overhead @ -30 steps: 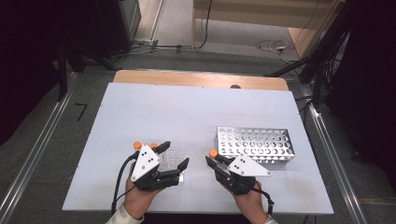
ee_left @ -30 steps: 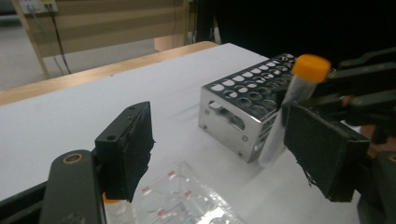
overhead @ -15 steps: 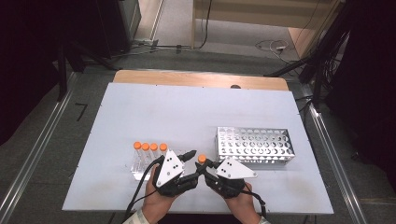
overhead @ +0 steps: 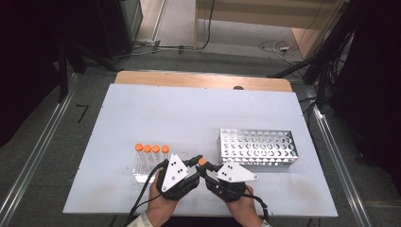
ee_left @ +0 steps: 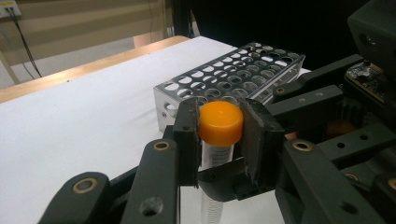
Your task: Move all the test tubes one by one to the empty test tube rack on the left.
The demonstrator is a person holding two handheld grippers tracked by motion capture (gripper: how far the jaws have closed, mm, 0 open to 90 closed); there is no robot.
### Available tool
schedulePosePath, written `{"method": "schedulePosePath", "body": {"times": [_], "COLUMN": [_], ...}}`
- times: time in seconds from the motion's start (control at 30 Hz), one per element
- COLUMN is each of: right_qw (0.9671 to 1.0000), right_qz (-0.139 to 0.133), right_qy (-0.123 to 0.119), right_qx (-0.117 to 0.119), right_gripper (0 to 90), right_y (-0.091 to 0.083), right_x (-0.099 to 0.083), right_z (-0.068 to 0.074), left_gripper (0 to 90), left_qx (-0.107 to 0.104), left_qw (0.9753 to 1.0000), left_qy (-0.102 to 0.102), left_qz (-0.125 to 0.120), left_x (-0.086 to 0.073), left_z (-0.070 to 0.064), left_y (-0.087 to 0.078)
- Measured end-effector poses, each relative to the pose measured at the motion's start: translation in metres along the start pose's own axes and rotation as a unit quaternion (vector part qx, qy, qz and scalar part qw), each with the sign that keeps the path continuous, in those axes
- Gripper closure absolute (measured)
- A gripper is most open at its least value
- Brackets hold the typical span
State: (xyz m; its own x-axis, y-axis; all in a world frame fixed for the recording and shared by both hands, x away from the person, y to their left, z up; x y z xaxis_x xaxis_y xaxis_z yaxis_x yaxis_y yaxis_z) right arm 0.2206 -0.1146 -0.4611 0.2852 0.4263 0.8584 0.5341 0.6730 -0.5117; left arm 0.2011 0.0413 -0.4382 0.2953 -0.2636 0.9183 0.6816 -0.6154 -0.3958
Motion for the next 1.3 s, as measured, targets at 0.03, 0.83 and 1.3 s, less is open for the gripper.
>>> {"method": "schedulePosePath", "body": {"times": [0.03,0.83,1.3], "right_qw": [1.0,0.9993,0.9993], "right_qz": [0.0,0.007,0.008], "right_qy": [0.0,0.033,0.036], "right_qx": [0.0,0.016,0.01], "right_gripper": [71.3,24.6,22.2], "right_y": [0.0,-0.004,-0.006], "right_x": [0.0,-0.002,-0.003], "right_z": [0.0,-0.012,-0.015], "left_gripper": [70.0,70.6,70.4], "left_qx": [0.0,0.092,0.102], "left_qw": [1.0,0.9931,0.993], "left_qy": [0.0,-0.056,-0.054], "left_qz": [-0.001,-0.046,-0.026], "left_x": [0.0,0.019,0.008], "left_z": [0.0,0.058,0.069], "left_y": [0.0,-0.042,-0.034]}}
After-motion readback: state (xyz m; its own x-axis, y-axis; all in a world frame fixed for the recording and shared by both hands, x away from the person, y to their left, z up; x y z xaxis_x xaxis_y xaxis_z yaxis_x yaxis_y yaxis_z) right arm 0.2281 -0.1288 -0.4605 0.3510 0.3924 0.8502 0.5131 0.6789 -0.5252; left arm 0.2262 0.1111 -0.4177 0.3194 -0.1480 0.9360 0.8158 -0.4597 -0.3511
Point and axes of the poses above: each handheld gripper's, and its own axes: y roughly forward along the jaws, x roughly out of its top, z roughly to its left, the point moved 2 cm from there along y, roughly forward along the jaws, and after that the axes turned 6 degrees about z, right-handed, at the moved point
